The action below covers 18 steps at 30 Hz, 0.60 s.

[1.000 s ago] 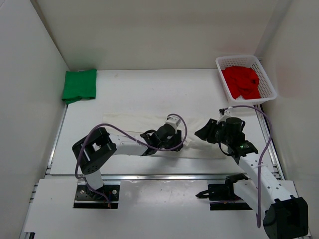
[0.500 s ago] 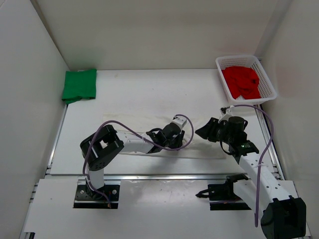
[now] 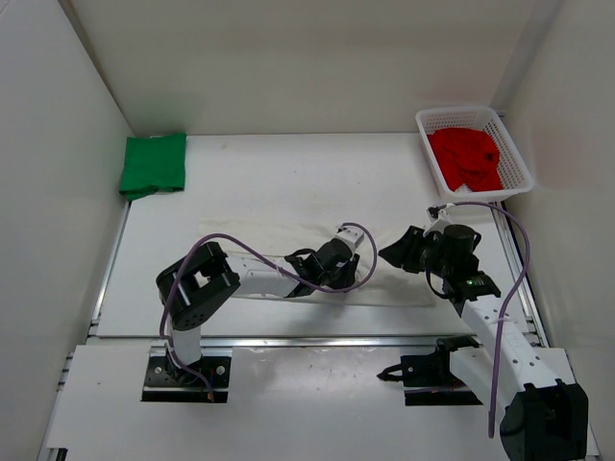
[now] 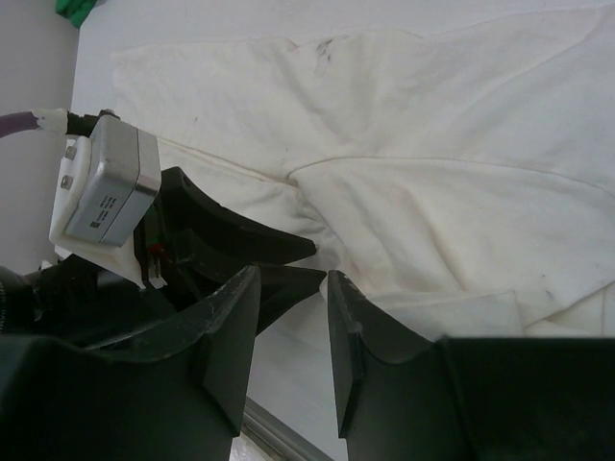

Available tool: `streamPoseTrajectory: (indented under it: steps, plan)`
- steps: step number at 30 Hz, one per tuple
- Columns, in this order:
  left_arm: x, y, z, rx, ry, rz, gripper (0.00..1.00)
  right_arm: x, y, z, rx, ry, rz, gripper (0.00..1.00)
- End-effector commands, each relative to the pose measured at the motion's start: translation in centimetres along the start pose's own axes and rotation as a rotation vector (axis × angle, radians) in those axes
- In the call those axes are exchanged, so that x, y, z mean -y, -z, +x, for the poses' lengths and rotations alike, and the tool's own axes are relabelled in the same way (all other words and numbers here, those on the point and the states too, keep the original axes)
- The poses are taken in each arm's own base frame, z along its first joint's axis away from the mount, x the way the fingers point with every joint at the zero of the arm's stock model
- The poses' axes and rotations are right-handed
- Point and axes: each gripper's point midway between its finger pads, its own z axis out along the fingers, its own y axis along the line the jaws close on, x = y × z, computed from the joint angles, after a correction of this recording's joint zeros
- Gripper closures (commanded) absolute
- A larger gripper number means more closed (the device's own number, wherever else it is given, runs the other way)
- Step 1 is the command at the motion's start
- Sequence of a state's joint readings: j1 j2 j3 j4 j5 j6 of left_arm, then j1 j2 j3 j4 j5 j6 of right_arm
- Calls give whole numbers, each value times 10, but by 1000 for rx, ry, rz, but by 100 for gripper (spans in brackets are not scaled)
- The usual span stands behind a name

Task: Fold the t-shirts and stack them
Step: Fold the other side of the tshirt into a rectangle

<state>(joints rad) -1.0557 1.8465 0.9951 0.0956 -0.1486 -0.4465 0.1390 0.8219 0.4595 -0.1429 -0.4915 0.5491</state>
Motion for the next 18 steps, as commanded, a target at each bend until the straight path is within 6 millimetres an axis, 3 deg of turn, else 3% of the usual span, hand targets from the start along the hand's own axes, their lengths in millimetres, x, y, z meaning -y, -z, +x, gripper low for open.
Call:
streamPoseTrajectory:
  steps: [1, 9, 12, 16, 18]
  plan:
    - [8, 0, -8, 13, 22, 24, 58, -9, -1, -4, 23, 32, -45, 67]
    - [14, -5, -7, -4, 55, 48, 76, -12, -2, -2, 14, 34, -48, 68]
    - [10, -4, -3, -17, 63, 39, 87, -13, 1, -3, 21, 37, -49, 68]
    - [13, 11, -19, 23, 62, 36, 95, -9, 3, -5, 29, 46, -26, 68]
    - [14, 19, -27, 34, 72, 43, 94, 4, 2, -4, 23, 42, 40, 69]
